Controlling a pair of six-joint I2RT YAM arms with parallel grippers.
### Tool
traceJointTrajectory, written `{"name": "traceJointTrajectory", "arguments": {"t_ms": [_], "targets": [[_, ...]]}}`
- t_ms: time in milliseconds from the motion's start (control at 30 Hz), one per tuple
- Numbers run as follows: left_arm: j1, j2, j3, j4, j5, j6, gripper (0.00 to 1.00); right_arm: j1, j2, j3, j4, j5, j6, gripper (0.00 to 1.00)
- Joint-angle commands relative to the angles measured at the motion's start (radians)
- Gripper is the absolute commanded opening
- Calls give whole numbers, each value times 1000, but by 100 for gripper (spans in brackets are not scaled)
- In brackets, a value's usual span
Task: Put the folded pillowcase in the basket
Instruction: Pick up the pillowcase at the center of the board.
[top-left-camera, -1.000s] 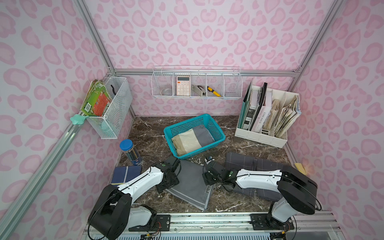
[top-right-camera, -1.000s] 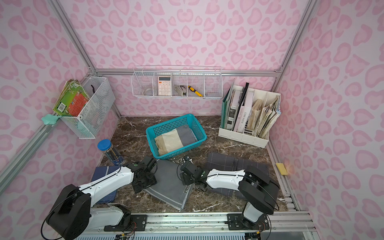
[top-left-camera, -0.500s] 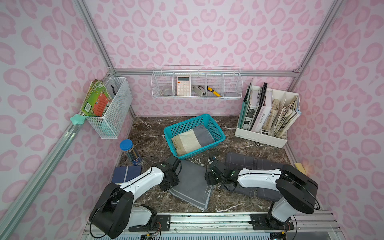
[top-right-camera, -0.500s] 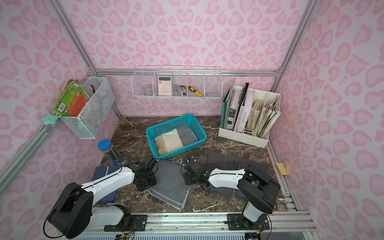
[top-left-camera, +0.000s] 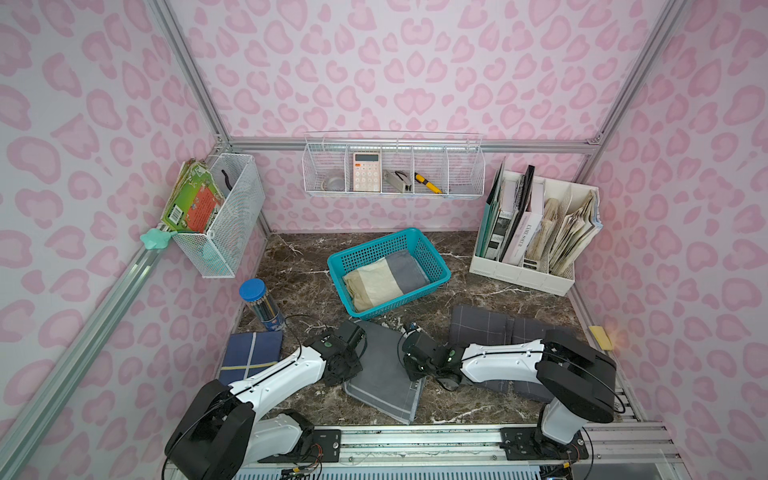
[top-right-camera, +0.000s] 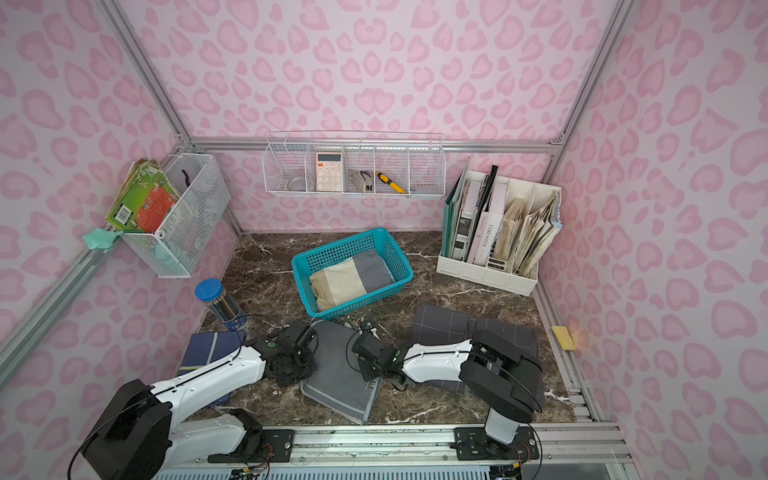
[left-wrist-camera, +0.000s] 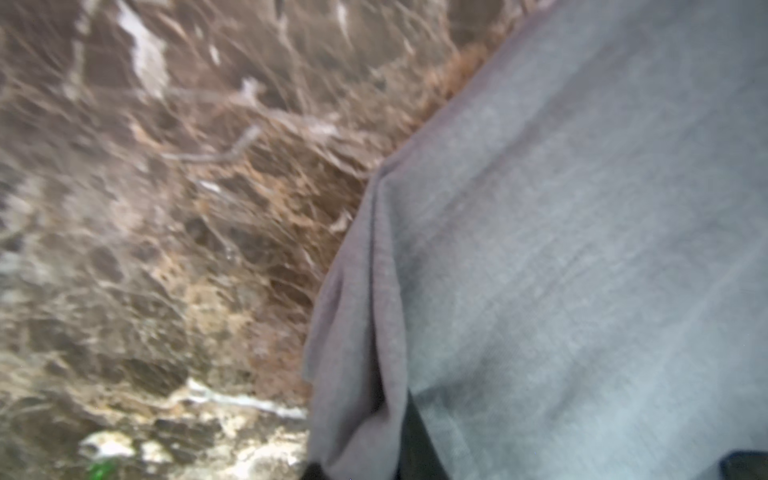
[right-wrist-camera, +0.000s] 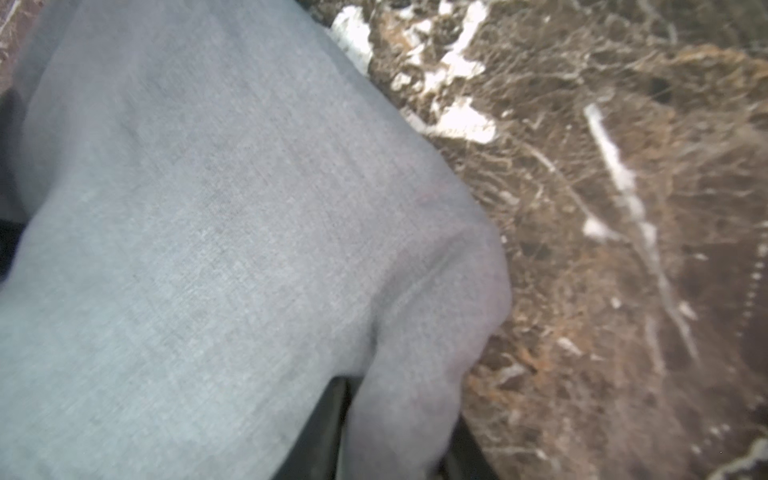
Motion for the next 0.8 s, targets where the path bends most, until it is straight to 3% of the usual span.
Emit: {"name": "traceJointTrajectory", "arguments": {"t_ms": [0, 200, 500, 767], "targets": [[-28, -30, -19, -39, 9, -57, 10, 9, -14, 5, -37, 42, 17, 18], [-109, -161, -70, -67, -71, -138, 5, 15, -64, -27, -28, 52, -1, 0], [-149, -456, -103, -49, -120, -129, 2, 65, -235, -49, 25, 147, -79, 0], [-149, -698, -33, -90, -179, 16, 1, 64, -340, -8, 2, 230, -166, 0]]}}
